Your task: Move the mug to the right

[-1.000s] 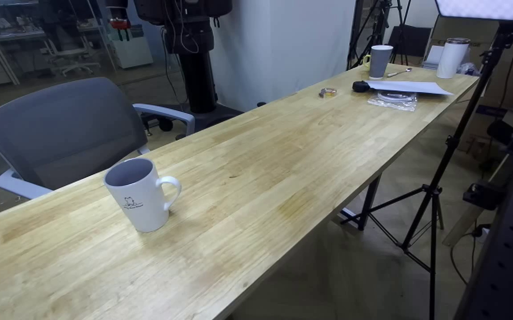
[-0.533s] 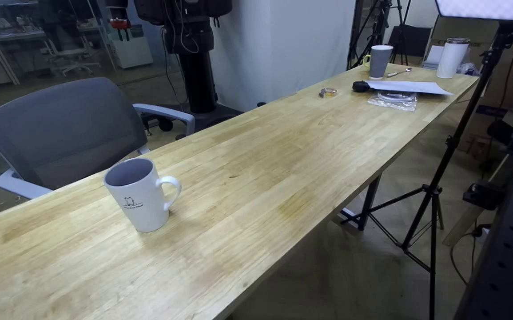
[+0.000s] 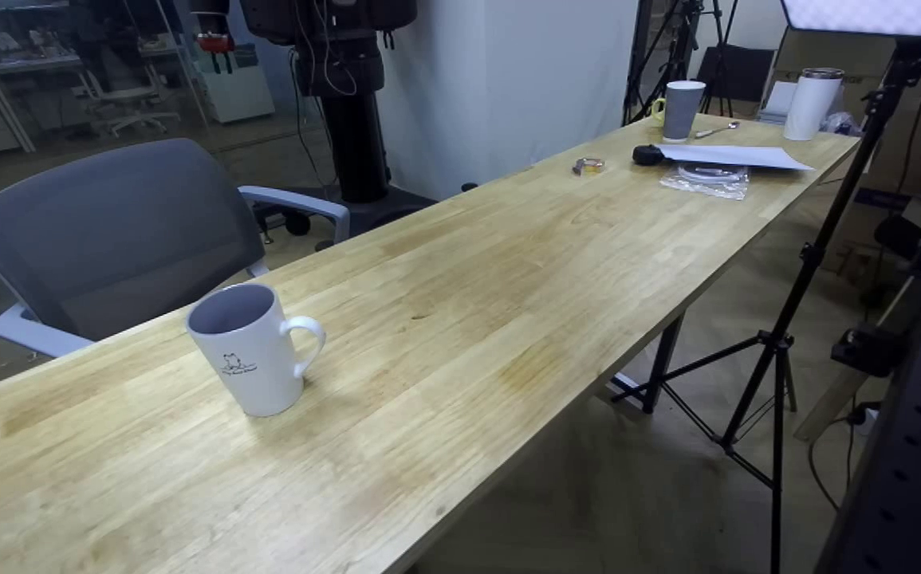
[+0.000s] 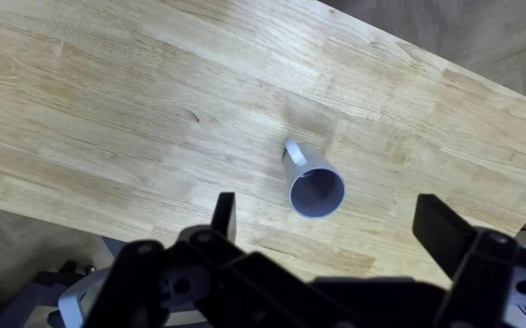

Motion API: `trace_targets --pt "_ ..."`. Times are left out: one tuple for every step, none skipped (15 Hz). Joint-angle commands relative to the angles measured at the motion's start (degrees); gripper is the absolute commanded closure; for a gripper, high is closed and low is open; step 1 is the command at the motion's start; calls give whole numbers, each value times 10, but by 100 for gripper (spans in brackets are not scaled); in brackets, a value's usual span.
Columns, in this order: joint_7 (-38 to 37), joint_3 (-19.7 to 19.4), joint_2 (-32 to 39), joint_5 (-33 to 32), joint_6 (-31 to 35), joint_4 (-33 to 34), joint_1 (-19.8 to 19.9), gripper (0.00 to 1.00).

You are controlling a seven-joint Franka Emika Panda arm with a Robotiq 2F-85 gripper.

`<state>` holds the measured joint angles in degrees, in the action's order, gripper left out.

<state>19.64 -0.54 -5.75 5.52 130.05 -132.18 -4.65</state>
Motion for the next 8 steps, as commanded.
trace_targets --pt "-35 26 76 -27 -11 68 -4 0" --pt "-45 35 92 -38 -10 78 -7 0" --pt "-54 42 106 -49 -11 88 -10 0" --pt "-66 50 121 -62 -11 97 -14 0" --pt "-78 56 135 -74 -11 104 -19 0" --pt "-90 62 150 -86 -12 113 -24 0" --pt "-102 68 165 -98 -14 122 -30 0" --pt "-112 72 177 -108 -16 130 -36 0"
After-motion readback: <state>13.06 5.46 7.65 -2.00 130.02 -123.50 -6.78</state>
